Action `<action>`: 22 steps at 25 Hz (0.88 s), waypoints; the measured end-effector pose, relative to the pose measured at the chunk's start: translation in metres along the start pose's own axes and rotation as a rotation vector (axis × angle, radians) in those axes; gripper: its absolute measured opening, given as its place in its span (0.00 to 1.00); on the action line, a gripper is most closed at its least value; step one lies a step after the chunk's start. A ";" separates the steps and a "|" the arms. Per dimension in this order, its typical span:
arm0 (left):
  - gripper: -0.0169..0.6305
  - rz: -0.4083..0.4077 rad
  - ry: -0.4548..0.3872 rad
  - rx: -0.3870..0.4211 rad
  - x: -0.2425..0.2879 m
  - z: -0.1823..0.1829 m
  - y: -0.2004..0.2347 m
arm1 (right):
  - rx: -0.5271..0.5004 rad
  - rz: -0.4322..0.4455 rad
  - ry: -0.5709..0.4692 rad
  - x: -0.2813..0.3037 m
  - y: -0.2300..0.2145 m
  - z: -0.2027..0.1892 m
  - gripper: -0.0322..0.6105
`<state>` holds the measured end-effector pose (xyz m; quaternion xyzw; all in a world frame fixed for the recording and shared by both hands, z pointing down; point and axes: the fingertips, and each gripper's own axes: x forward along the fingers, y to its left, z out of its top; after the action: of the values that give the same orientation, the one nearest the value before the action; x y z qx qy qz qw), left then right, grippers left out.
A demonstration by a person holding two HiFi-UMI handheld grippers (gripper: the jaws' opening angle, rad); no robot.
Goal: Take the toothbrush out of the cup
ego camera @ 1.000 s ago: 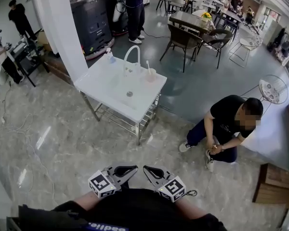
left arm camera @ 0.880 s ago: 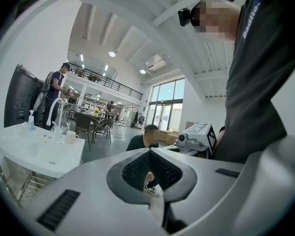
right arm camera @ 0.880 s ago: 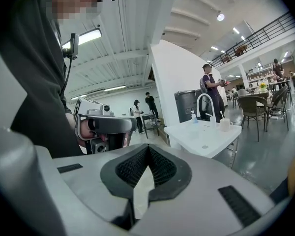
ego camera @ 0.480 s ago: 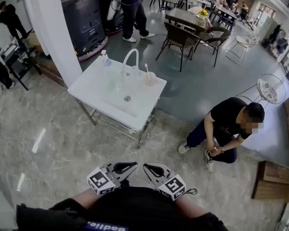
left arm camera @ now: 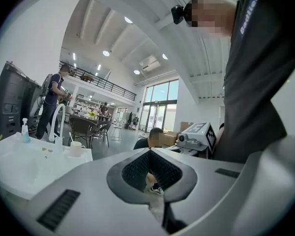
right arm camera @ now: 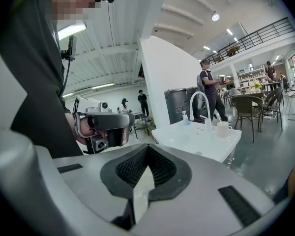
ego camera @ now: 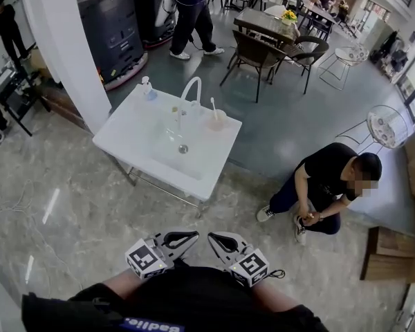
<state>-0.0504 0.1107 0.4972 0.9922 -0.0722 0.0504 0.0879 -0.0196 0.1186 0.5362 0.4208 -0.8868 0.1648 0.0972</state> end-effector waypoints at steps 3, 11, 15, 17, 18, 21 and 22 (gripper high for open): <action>0.04 -0.013 -0.004 0.002 -0.003 0.012 0.019 | 0.013 -0.025 0.011 0.017 -0.004 0.011 0.06; 0.04 -0.081 -0.023 0.007 -0.016 0.016 0.051 | 0.010 -0.072 0.000 0.057 -0.011 0.028 0.06; 0.04 -0.100 -0.027 0.001 -0.020 0.016 0.062 | 0.009 -0.076 0.009 0.073 -0.009 0.037 0.06; 0.04 -0.104 -0.031 -0.005 -0.018 0.015 0.064 | 0.001 -0.078 0.011 0.075 -0.010 0.039 0.06; 0.04 -0.105 -0.031 -0.006 -0.017 0.014 0.065 | -0.003 -0.079 0.005 0.075 -0.013 0.038 0.06; 0.04 -0.104 -0.022 -0.007 -0.010 0.012 0.068 | -0.003 -0.083 -0.023 0.074 -0.023 0.034 0.06; 0.04 -0.102 -0.019 -0.008 -0.008 0.012 0.070 | 0.004 -0.084 -0.020 0.074 -0.026 0.035 0.06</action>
<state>-0.0676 0.0413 0.4965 0.9947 -0.0227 0.0361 0.0938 -0.0468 0.0375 0.5320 0.4595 -0.8689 0.1581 0.0940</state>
